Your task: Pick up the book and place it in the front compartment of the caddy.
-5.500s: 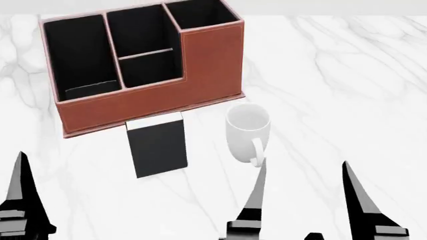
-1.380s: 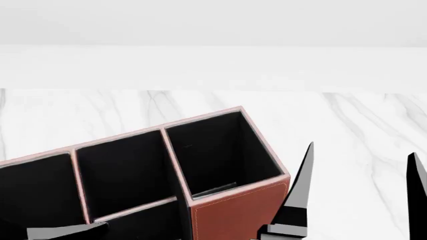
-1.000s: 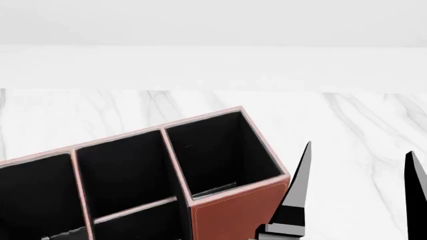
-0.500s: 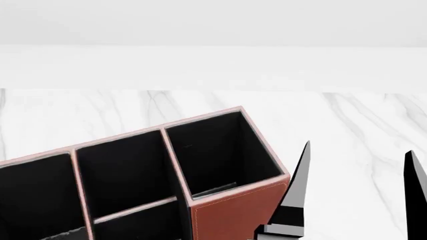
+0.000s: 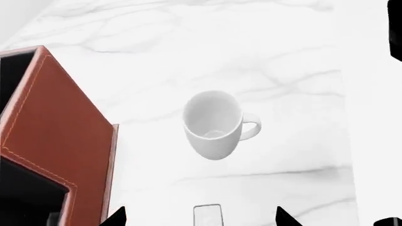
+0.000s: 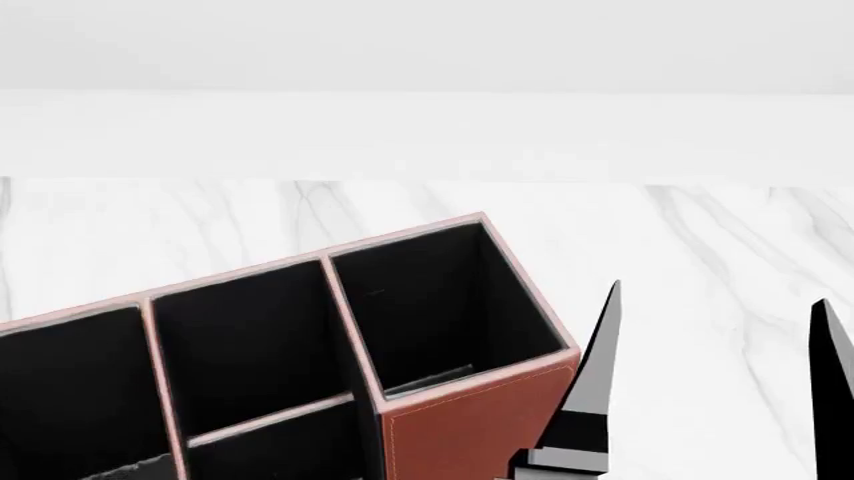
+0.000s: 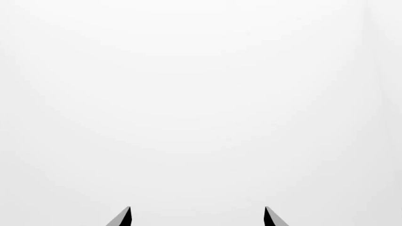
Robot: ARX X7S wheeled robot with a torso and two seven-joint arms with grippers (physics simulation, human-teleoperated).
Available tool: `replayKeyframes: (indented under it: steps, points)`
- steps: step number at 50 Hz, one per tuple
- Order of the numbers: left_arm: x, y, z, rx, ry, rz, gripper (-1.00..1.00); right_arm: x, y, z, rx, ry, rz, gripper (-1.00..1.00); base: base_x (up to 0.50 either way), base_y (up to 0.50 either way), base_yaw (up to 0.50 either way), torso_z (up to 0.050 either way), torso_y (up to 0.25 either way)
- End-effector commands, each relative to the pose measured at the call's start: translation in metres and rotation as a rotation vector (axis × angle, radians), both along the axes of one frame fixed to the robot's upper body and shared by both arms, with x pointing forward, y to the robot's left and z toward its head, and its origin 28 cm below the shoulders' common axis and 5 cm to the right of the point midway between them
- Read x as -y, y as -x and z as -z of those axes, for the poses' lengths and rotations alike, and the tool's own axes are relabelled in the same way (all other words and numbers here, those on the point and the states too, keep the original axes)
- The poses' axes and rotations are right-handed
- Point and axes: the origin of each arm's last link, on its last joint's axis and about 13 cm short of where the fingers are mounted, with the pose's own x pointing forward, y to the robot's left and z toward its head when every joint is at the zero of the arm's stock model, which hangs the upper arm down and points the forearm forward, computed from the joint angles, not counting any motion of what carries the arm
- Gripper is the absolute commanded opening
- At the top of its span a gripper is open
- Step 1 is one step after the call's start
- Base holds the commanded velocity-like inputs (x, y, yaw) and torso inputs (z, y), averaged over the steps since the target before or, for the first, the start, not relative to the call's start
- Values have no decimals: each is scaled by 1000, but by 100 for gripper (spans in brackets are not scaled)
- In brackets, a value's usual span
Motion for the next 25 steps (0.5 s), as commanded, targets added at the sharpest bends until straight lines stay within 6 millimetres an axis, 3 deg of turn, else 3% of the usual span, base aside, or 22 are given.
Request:
replayKeyframes:
  steps: [1,25]
  points:
    - [3,-8,9,5,-36,12,100,2,0,-2,19,2,14,100,0,0,0,0,0]
    - [0,-13,51,-68,-216,-86,100,2,0,-3,22,11,15,100,0,0,0,0,0]
